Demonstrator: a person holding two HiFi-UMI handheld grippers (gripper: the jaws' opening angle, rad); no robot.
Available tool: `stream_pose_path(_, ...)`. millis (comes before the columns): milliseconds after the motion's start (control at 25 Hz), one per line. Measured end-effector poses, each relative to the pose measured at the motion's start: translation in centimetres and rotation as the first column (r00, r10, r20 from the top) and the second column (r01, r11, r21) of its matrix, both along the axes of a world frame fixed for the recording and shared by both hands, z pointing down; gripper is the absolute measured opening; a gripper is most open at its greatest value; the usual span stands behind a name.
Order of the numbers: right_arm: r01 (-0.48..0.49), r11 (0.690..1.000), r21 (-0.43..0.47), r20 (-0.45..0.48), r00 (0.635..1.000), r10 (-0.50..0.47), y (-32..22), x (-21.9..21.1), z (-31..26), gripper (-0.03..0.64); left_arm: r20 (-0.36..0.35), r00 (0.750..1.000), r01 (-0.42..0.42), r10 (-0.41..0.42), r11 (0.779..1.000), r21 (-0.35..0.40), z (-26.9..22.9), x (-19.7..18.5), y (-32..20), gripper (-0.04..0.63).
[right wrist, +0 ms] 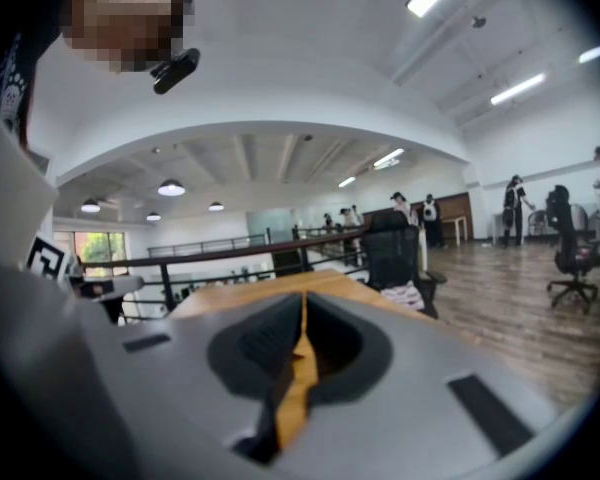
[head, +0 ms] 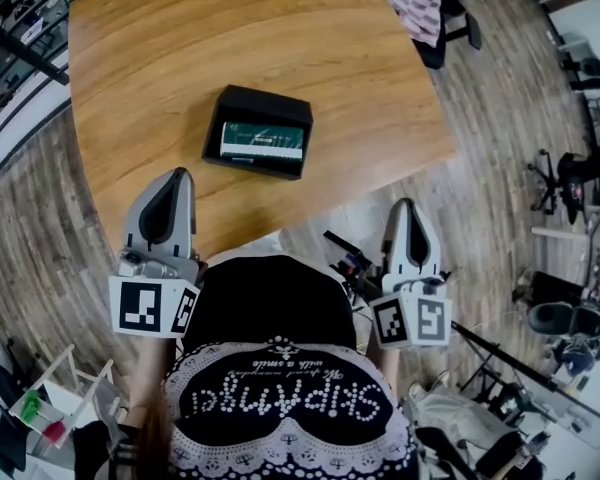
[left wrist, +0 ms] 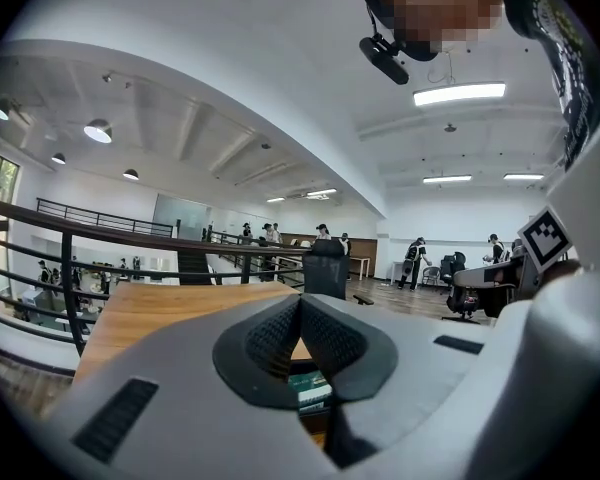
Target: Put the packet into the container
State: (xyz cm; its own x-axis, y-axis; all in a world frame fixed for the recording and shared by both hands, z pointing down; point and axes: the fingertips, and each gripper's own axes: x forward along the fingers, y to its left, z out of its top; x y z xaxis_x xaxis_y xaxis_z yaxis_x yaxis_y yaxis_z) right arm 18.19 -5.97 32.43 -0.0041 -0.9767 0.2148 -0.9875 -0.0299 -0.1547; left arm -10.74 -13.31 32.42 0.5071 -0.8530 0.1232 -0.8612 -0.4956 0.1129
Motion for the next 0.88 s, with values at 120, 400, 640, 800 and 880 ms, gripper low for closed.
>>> stream_pose_path(120,-0.004,1.0,-0.001,-0.002,1.0,0.004,0.05,0.13,-0.04,0.035,-0.002,1.0,-0.008,0.008,1.0,-0.004,0.04,0.21,0.0,0.031)
stream_pose_path(400,-0.008,1.0,-0.003,-0.003,1.0,0.008,0.18,0.27,-0.1,0.035,-0.011,1.0,-0.01,0.01,1.0,-0.01,0.09,0.39,-0.16,0.031)
stream_pose_path(640,-0.009,1.0,-0.006,-0.005,1.0,0.009,0.05,0.16,-0.25,0.035,-0.021,1.0,-0.013,0.013,1.0,-0.01,-0.14,0.51,-0.46,0.031)
stream_pose_path(800,-0.01,1.0,-0.005,-0.005,1.0,0.01,-0.06,0.14,-0.41,0.035,-0.021,1.0,-0.014,0.014,1.0,-0.017,-0.05,0.57,-0.61,0.031)
stream_pose_path(880,-0.012,1.0,-0.006,-0.006,1.0,0.012,-0.1,0.18,-0.5,0.035,-0.023,1.0,-0.015,0.014,1.0,-0.02,-0.07,0.59,-0.68,0.031)
